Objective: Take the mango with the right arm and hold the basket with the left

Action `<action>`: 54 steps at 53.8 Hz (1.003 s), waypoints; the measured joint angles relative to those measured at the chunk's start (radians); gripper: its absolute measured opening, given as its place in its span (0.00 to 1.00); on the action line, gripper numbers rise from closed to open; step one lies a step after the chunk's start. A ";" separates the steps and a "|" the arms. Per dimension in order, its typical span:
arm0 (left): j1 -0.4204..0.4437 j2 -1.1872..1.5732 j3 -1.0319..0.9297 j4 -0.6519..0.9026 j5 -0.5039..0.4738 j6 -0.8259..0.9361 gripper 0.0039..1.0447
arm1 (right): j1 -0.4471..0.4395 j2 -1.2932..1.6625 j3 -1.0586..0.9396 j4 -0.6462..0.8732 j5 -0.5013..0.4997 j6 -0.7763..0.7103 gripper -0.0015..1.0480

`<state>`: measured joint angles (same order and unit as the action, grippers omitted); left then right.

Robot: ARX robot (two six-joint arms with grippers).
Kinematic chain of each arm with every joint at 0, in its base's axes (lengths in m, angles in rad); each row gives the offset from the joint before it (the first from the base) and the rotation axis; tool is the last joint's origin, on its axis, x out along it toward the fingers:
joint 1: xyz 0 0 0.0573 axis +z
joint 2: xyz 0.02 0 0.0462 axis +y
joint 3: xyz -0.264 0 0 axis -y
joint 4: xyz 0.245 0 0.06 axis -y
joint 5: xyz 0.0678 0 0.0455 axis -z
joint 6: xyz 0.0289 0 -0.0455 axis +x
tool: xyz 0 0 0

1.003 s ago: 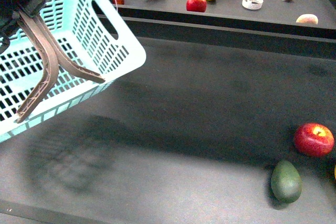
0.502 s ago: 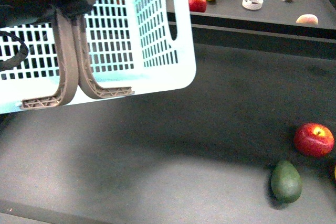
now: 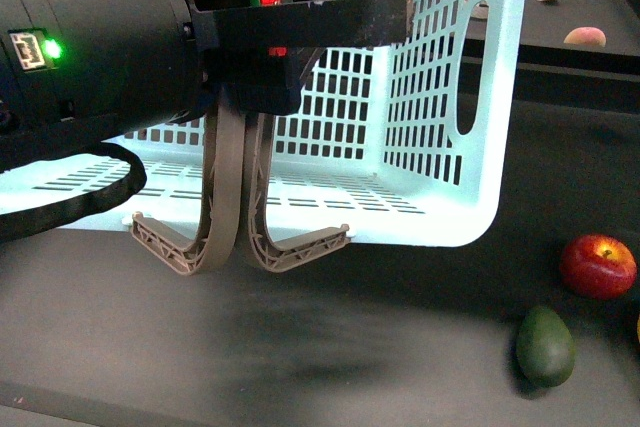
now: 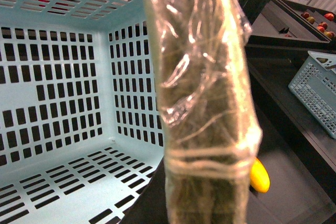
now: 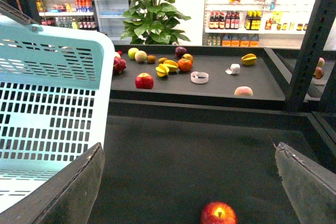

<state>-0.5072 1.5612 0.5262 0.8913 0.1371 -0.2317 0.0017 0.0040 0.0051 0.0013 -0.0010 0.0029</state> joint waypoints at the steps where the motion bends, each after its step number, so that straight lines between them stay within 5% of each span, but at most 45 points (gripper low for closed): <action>1: 0.000 0.000 0.000 0.001 0.000 0.000 0.07 | 0.000 0.000 0.000 0.000 0.000 0.000 0.92; 54: -0.004 -0.031 -0.020 0.005 -0.013 0.052 0.07 | 0.000 0.000 0.000 0.000 0.000 0.000 0.92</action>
<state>-0.5114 1.5307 0.5064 0.8967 0.1238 -0.1799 0.0017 0.0040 0.0051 0.0017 -0.0010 0.0029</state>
